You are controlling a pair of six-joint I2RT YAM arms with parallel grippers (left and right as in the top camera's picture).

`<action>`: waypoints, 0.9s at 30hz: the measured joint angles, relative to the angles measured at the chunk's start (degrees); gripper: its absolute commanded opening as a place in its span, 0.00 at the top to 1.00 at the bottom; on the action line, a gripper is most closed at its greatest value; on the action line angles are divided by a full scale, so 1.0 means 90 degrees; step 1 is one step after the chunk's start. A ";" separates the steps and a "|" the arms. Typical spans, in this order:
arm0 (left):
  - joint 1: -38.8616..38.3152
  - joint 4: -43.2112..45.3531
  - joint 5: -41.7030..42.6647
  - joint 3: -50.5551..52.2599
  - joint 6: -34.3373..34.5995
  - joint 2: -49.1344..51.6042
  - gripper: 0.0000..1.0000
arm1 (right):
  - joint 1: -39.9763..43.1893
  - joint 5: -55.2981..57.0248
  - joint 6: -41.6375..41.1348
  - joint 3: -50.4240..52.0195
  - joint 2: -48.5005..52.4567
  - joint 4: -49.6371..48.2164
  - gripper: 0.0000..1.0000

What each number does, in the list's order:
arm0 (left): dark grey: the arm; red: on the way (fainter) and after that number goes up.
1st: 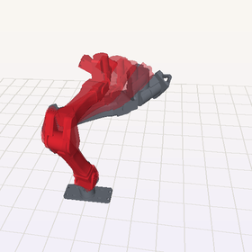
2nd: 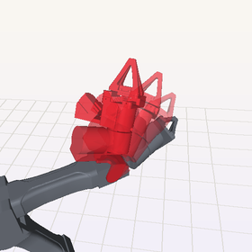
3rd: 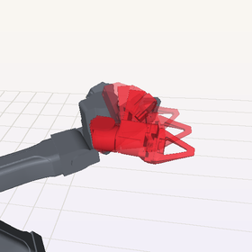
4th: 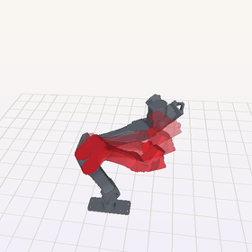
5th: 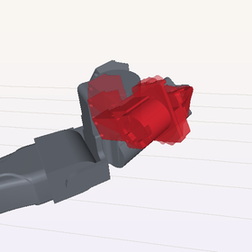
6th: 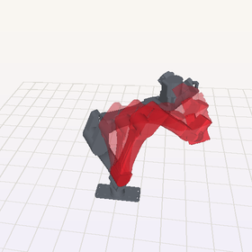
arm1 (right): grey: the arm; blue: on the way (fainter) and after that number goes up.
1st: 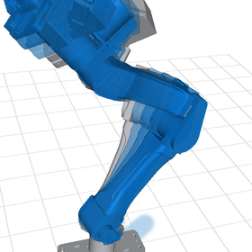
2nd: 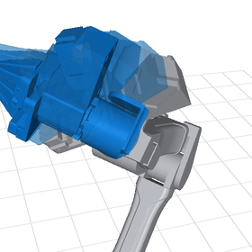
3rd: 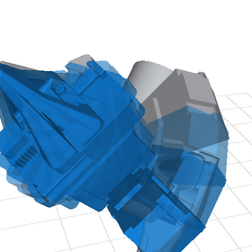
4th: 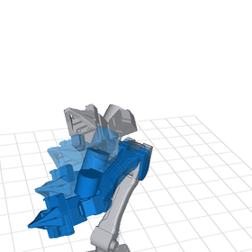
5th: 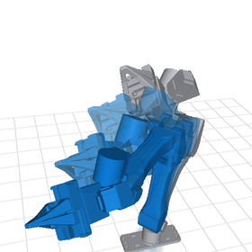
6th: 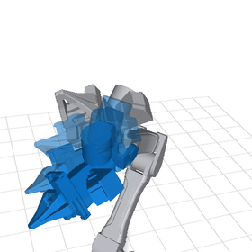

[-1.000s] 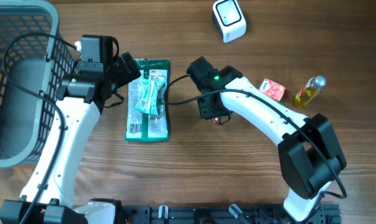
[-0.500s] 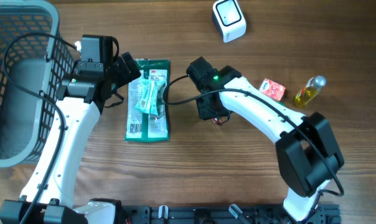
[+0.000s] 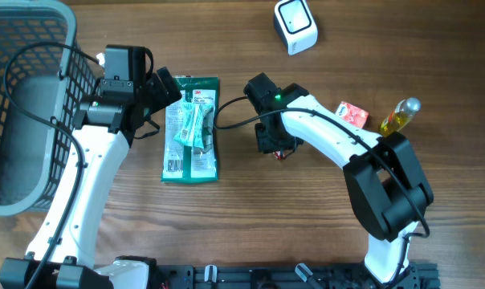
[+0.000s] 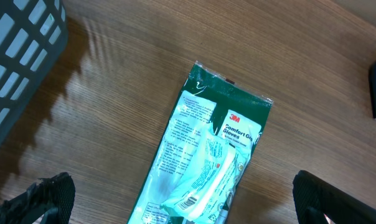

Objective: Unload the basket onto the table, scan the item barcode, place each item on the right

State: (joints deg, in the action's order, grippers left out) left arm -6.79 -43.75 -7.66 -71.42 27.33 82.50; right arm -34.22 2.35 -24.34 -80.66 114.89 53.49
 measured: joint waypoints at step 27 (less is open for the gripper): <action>0.0000 0.0000 0.0000 0.0000 0.0000 0.0000 0.00 | 0.0000 -0.0146 0.0041 -0.0049 0.0427 0.0153 0.96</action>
State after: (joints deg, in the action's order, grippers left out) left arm -6.79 -43.75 -7.66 -71.42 27.33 82.50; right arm -34.22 1.04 -23.97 -81.10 118.74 54.87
